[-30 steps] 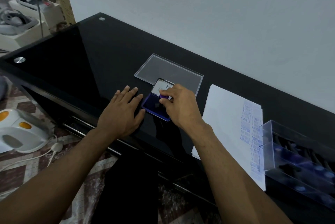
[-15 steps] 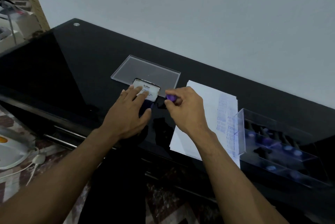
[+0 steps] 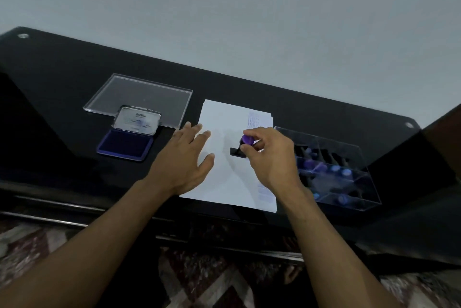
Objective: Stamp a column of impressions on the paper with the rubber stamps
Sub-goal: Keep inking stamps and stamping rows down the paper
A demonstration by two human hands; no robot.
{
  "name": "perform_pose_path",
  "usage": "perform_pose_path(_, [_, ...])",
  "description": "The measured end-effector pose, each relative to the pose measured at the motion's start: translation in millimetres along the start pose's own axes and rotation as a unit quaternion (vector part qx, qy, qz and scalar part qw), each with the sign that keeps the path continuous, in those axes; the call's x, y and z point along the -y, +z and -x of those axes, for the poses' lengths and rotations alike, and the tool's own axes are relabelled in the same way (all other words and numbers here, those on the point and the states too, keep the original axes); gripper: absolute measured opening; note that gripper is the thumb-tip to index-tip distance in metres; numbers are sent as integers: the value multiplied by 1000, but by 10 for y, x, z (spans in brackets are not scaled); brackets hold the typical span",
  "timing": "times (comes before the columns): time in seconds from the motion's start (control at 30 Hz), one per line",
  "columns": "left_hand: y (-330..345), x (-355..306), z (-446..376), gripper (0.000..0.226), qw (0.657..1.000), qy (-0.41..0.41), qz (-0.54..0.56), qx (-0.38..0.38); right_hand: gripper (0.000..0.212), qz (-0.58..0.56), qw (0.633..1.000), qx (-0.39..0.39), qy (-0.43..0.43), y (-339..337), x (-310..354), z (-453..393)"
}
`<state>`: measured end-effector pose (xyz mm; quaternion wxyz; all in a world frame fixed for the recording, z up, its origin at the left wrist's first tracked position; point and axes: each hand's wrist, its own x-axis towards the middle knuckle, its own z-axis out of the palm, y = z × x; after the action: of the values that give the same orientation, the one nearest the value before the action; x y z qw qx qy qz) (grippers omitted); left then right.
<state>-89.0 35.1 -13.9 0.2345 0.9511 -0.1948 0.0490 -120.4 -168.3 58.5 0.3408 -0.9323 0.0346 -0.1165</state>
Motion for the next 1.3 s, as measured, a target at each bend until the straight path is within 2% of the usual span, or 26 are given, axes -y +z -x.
perform_pose_path(0.3, [235, -268, -161, 70, 999, 24, 0, 31, 26, 64, 998, 0, 21, -208, -249, 15])
perform_pose_path(0.57, [393, -246, -248, 72, 997, 36, -40, 50, 31, 92, 995, 28, 22, -232, -248, -21])
perform_pose_path(0.8, [410, -219, -236, 83, 996, 38, -52, 54, 33, 102, 993, 49, 16, -193, -244, -29])
perform_pose_path(1.3, [439, -198, -237, 70, 995, 40, -78, 50, 30, 128, 990, 62, 3, -128, -242, -57])
